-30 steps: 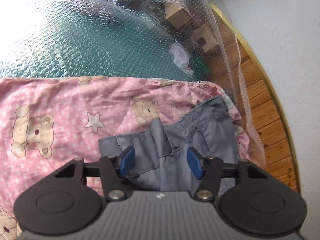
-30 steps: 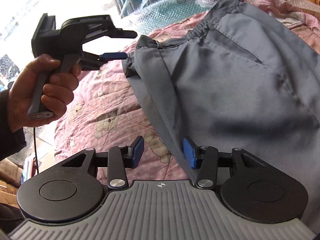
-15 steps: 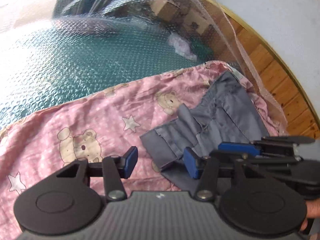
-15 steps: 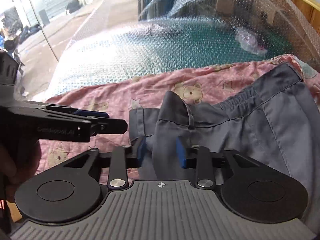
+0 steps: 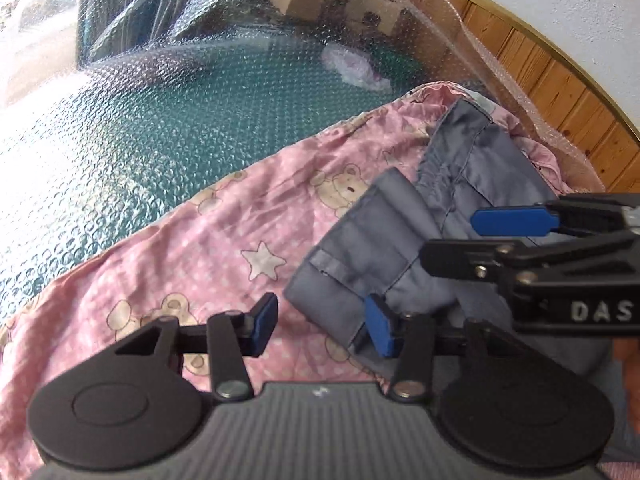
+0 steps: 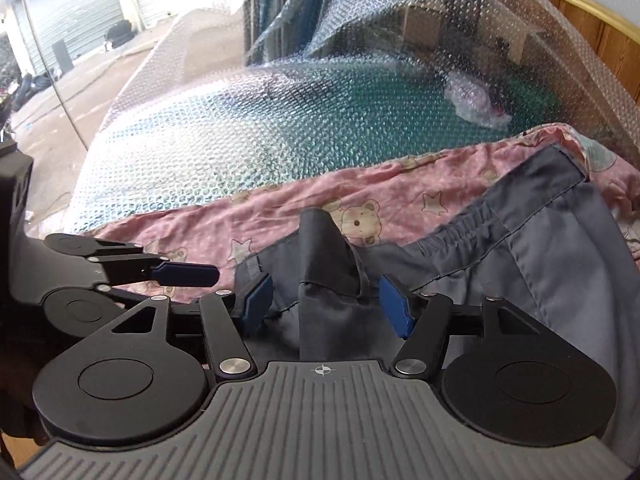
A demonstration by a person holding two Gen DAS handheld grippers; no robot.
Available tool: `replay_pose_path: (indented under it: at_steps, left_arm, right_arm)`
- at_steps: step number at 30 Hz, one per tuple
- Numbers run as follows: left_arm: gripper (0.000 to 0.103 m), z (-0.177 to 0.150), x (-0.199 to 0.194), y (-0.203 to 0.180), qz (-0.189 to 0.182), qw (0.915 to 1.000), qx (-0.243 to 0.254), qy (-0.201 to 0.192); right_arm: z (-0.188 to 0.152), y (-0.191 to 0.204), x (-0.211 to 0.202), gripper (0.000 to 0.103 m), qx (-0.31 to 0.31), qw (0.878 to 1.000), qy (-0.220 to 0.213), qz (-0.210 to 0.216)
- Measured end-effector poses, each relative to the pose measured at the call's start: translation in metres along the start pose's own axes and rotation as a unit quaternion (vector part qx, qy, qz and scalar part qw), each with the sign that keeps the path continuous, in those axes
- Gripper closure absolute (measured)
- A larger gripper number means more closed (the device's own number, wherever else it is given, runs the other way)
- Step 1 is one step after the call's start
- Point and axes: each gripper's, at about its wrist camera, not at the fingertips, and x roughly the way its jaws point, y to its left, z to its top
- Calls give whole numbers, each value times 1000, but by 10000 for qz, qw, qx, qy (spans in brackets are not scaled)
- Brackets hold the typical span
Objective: Fold clothes
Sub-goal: 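Fold the trouser leg over with the left gripper and release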
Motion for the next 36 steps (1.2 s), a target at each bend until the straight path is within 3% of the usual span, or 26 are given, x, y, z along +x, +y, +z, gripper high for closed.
replay_pose_path:
  at_steps: [1,3,4,7,10,12,14,15,16,17,18,20,23,25,26,27,28,29,30,31,32,33,34,36]
  left_arm:
    - [55,-2,1,-2,-38,9999,99,27]
    - [55,-1,5,-8,20,9997,239,54]
    - [56,2,8,-10,125,9995,278,15]
    - [46,15,23,-16,413,9980,469,-72]
    - [45,23,37,-27,500,9958,757,-92]
    - [46,22,41,-21,429,9973,599,43]
    - [46,17,34,-1,269,9995,178,3]
    - [60,14,30,9,185,9998,-41,-23]
    - [70,14,26,22,140,9994,-324,-22]
    - [72,14,23,36,102,9980,-618,-16]
    - [72,15,19,49,59,9953,-968,-41]
    - [71,17,10,71,-87,9873,-1583,-103]
    - [68,25,-15,73,-577,9796,-1912,-230]
    - [58,30,-28,48,-967,9800,-1729,-211]
    - [47,32,-29,30,-1105,9816,-1553,-151]
    - [39,32,-26,11,-1173,9838,-1354,-59]
    - [37,33,-19,-9,-1080,9875,-1144,47]
    - [38,32,-9,-19,-761,9921,-996,84]
    - [46,31,1,-28,-405,9954,-859,106]
    - [60,31,12,-37,-47,9973,-721,129]
    - [77,29,23,-31,75,9963,-836,167]
    - [95,24,31,-16,-124,9926,-1186,208]
    - [94,19,37,0,-374,9866,-1568,249]
    - [95,10,49,32,-872,9682,-2323,328]
  right_arm:
    - [1,-5,15,45,140,9997,152,110]
    - [0,-13,33,78,288,9987,396,111]
    - [0,-15,31,102,336,9987,361,97]
    - [1,-17,14,102,430,9989,97,145]
    - [2,-9,-3,102,548,9975,-46,441]
    - [-4,-3,3,102,536,9972,46,519]
    - [-12,-11,10,102,902,9937,49,659]
    - [-16,-16,15,102,1081,9917,83,696]
    - [-20,-21,19,99,1232,9890,128,805]
    - [-24,-25,21,88,1383,9853,110,995]
    - [-29,-27,23,85,1517,9809,109,1216]
    - [-39,-28,26,63,1702,9714,255,1638]
    - [-57,-24,9,63,1659,9721,193,1647]
    - [-74,-29,-17,63,1845,9712,-98,1505]
    - [-82,-31,-30,65,1938,9702,-244,1431]
    - [-94,-36,-43,65,2132,9688,-387,1201]
    - [-106,-41,-56,63,2327,9663,-528,963]
    - [-118,-47,-69,63,2520,9627,-670,724]
    - [-129,-50,-75,63,2659,9606,-669,455]
    - [-140,-52,-77,63,2734,9599,-578,214]
    - [-150,-52,-75,63,2767,9601,-394,46]
    - [-164,-54,-75,63,2855,9580,-253,-72]
    - [-178,-56,-75,63,2944,9554,-113,-188]
    - [-204,-67,-94,64,3400,9398,-241,-234]
